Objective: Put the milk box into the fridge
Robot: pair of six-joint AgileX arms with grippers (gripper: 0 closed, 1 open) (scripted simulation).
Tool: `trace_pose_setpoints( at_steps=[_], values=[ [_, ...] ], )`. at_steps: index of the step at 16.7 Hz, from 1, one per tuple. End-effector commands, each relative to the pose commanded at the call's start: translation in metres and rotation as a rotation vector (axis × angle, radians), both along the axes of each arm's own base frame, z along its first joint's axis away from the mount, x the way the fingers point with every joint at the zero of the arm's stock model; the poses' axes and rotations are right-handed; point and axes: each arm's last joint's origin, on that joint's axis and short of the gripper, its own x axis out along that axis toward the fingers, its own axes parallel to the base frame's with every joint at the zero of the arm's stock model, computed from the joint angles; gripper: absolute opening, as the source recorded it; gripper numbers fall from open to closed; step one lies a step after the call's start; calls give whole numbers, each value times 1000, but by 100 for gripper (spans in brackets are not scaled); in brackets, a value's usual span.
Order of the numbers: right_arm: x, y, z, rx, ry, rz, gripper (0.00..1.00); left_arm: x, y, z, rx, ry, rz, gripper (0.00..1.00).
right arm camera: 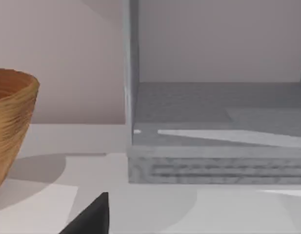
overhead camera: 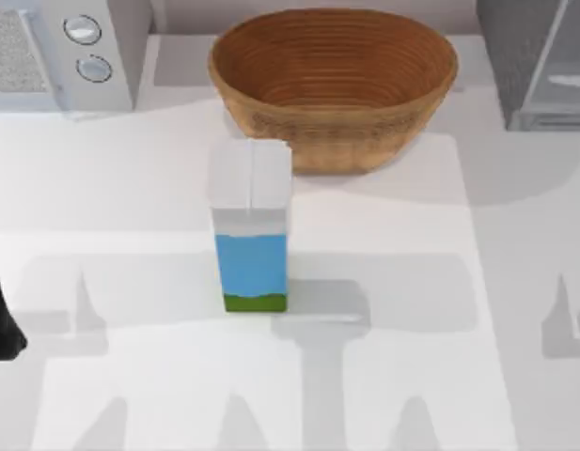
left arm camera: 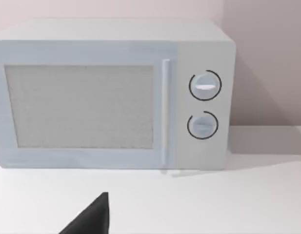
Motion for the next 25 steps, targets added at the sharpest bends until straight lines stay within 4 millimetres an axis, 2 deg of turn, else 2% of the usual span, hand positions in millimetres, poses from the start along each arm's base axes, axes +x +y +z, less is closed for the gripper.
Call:
trace_pose_setpoints(
  at_steps=[3, 6, 8, 11, 13, 16, 18, 20, 23, 25],
  values=[
    [0, 0, 1, 2, -4, 0, 100, 0, 0, 0, 0, 0, 0, 100],
    [-6, -2, 28, 47, -80, 0, 100, 0, 0, 0, 0, 0, 0, 100],
    [-15, -3, 60, 96, -169, 0, 100, 0, 0, 0, 0, 0, 0, 100],
    [-43, -4, 124, 185, -344, 7, 100, 0, 0, 0, 0, 0, 0, 100],
    [-72, -1, 171, 240, -477, 22, 100, 0, 0, 0, 0, 0, 0, 100],
    [-131, 18, 241, 299, -684, 73, 100, 0, 0, 0, 0, 0, 0, 100],
    [-178, 44, 281, 314, -814, 129, 100, 0, 0, 0, 0, 0, 0, 100],
    [-224, 84, 312, 305, -926, 203, 100, 0, 0, 0, 0, 0, 0, 100],
    [-283, 169, 337, 248, -1035, 339, 100, 0, 0, 0, 0, 0, 0, 100],
    [-307, 238, 336, 187, -1057, 434, 100, 0, 0, 0, 0, 0, 0, 100]
  ],
)
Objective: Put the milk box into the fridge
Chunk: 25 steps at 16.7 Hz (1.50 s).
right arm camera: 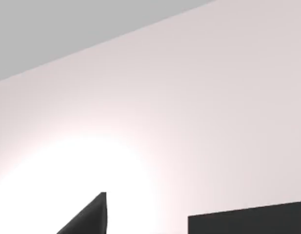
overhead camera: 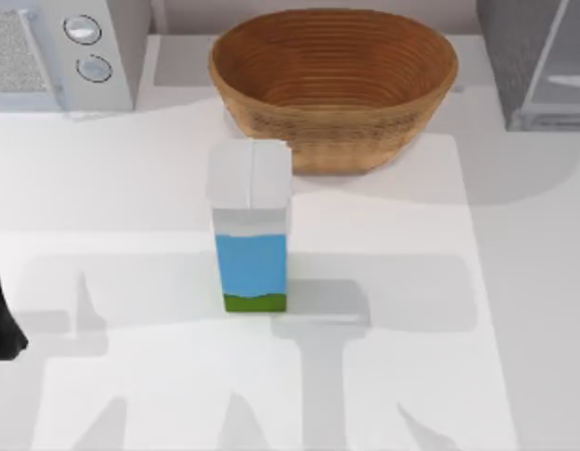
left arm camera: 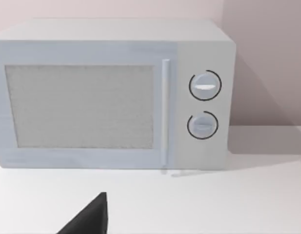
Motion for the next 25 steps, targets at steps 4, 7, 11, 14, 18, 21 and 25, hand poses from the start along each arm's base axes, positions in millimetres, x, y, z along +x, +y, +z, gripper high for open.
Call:
trace_pose_setpoints(
  at_steps=[4, 7, 11, 14, 18, 21, 25],
  values=[
    [5, 143, -43, -202, 33, 65, 100, 0, 0, 0, 0, 0, 0, 100],
    [55, 229, -103, -333, 157, 72, 100, 0, 0, 0, 0, 0, 0, 100],
    [155, 287, -202, -428, 403, 18, 100, 0, 0, 0, 0, 0, 0, 100],
    [234, 285, -276, -431, 601, -63, 100, 0, 0, 0, 0, 0, 0, 100],
    [316, 242, -358, -365, 826, -201, 100, 0, 0, 0, 0, 0, 0, 100],
    [355, 198, -403, -292, 946, -305, 100, 0, 0, 0, 0, 0, 0, 100],
    [381, 150, -438, -210, 1035, -408, 100, 0, 0, 0, 0, 0, 0, 100]
  ],
)
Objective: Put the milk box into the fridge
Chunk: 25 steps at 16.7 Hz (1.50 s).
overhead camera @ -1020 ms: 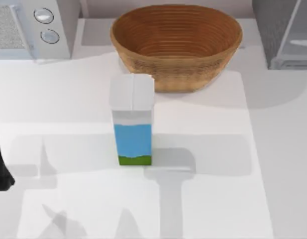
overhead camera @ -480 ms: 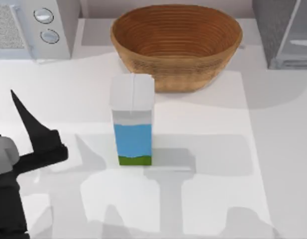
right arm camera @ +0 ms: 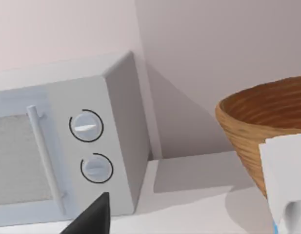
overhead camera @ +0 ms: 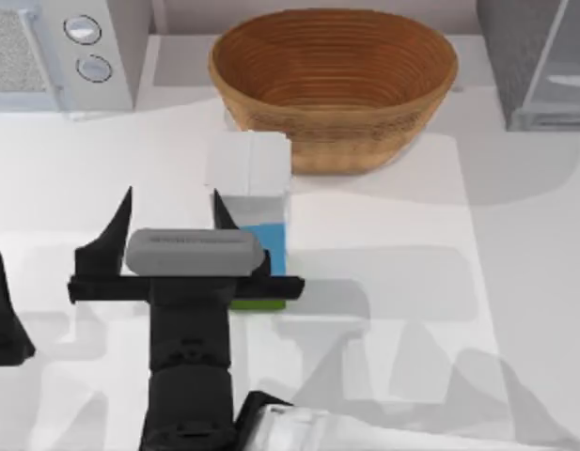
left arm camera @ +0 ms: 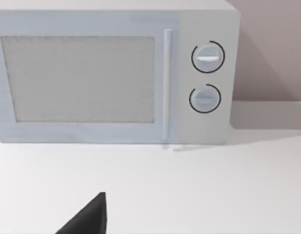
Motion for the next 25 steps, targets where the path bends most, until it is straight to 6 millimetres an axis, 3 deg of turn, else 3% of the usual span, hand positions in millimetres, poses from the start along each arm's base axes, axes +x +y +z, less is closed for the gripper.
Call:
trace_pose_setpoints(
  at_steps=[3, 8, 9, 10, 21, 25],
  values=[
    [6, -16, -10, 10, 17, -45, 100, 0, 0, 0, 0, 0, 0, 100],
    [6, -16, -10, 10, 17, -45, 100, 0, 0, 0, 0, 0, 0, 100],
    [4, -9, 7, 54, 1, -26, 100, 0, 0, 0, 0, 0, 0, 100],
    [4, -10, 5, 46, 3, -29, 100, 0, 0, 0, 0, 0, 0, 100],
    [53, -16, -10, 10, 17, -45, 100, 0, 0, 0, 0, 0, 0, 100],
    [56, -17, -10, 10, 17, -45, 100, 0, 0, 0, 0, 0, 0, 100]
  ],
)
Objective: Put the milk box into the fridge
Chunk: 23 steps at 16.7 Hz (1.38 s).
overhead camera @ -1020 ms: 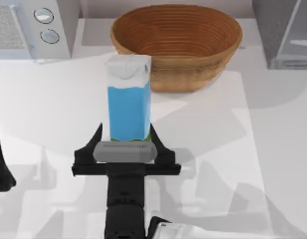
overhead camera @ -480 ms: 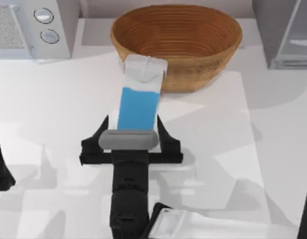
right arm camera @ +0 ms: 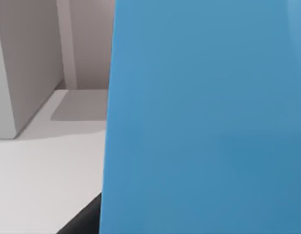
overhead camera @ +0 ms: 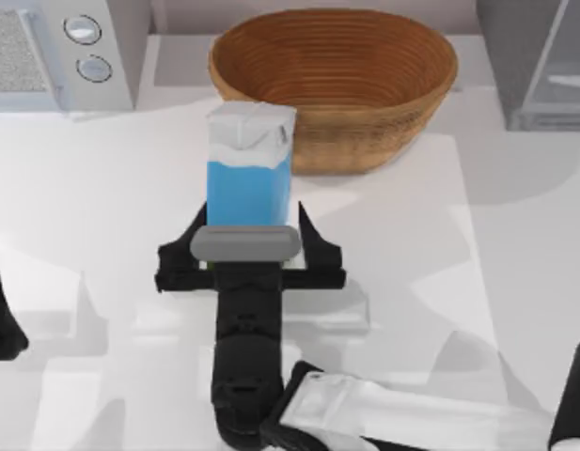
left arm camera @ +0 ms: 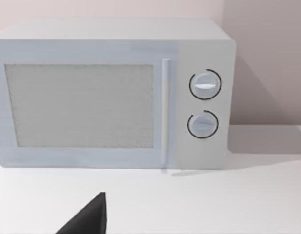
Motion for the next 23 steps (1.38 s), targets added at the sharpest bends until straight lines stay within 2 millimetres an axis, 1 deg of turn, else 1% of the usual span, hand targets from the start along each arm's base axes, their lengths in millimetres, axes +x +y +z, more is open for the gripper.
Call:
trace_pose_setpoints(
  at_steps=[1, 14, 15, 23],
  values=[
    [0, 0, 0, 0, 0, 0, 100, 0, 0, 0, 0, 0, 0, 100],
    [0, 0, 0, 0, 0, 0, 2, 0, 0, 0, 0, 0, 0, 100],
    [0, 0, 0, 0, 0, 0, 0, 0, 0, 0, 0, 0, 0, 100],
    [-1, 1, 1, 3, -1, 3, 0, 0, 0, 0, 0, 0, 0, 100]
  ],
)
